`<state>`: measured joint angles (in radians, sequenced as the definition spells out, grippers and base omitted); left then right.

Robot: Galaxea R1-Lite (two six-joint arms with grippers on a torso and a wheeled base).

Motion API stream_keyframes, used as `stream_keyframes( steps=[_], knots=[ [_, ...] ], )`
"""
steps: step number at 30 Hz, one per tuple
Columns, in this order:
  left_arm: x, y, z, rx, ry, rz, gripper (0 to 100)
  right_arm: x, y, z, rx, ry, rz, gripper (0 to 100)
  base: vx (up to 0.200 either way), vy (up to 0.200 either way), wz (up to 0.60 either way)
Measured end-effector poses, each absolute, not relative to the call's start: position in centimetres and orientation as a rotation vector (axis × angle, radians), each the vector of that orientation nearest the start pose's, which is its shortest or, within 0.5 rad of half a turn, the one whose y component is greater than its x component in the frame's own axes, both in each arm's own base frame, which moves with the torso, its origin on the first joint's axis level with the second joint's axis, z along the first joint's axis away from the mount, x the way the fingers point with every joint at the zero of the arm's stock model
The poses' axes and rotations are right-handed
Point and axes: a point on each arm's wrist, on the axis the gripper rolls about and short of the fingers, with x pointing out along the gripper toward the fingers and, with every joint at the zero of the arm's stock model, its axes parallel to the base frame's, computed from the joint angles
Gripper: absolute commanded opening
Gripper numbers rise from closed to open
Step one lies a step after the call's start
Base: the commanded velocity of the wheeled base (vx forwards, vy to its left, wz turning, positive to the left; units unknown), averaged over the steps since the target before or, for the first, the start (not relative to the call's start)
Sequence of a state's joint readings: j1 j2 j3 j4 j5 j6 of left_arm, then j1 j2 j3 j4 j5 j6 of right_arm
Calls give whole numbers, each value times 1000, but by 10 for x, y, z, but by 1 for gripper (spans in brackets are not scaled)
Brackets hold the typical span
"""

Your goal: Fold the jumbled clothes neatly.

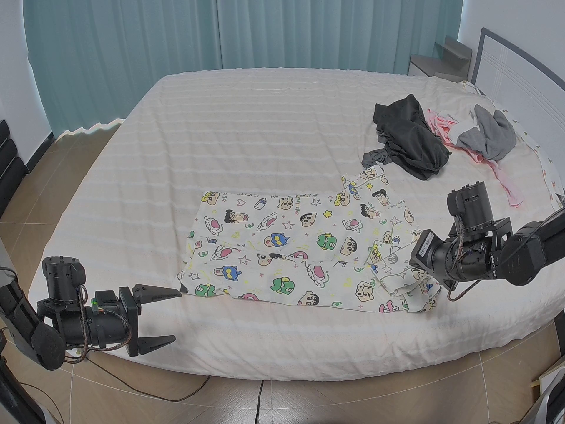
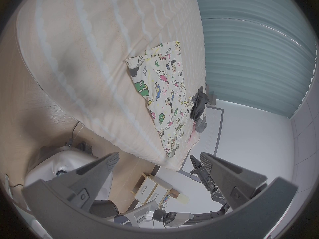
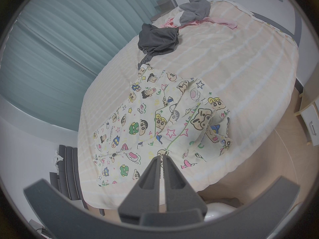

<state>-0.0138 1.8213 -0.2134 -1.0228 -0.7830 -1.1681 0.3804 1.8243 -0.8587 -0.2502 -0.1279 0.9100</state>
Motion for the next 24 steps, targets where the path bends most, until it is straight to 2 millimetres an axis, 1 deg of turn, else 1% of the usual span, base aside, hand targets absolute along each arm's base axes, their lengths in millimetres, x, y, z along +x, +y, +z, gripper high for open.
stream_keyframes(
  steps=[2,5,6,10,14,18,22,24],
  knots=[
    [223,-19,60,-1298,963,-364,100,292,111,120,690,752,-99,0,0,0,0],
    [223,-19,60,-1298,964,-363,100,292,103,111,695,776,-128,0,0,0,0],
    [223,-19,60,-1298,964,-363,100,293,100,108,700,782,-135,100,0,0,0],
    [223,-19,59,-1298,965,-362,100,298,89,93,732,768,-136,100,0,0,0],
    [223,-19,59,-1297,965,-362,100,301,84,77,759,723,-118,100,0,0,0],
    [223,-19,59,-1297,965,-362,100,303,82,62,776,686,-98,100,0,0,0],
    [223,-19,59,-1297,965,-363,100,303,81,45,785,711,-115,100,0,0,0],
    [223,-19,59,-1297,965,-363,100,304,81,40,800,723,-125,100,0,0,0]
  ],
)
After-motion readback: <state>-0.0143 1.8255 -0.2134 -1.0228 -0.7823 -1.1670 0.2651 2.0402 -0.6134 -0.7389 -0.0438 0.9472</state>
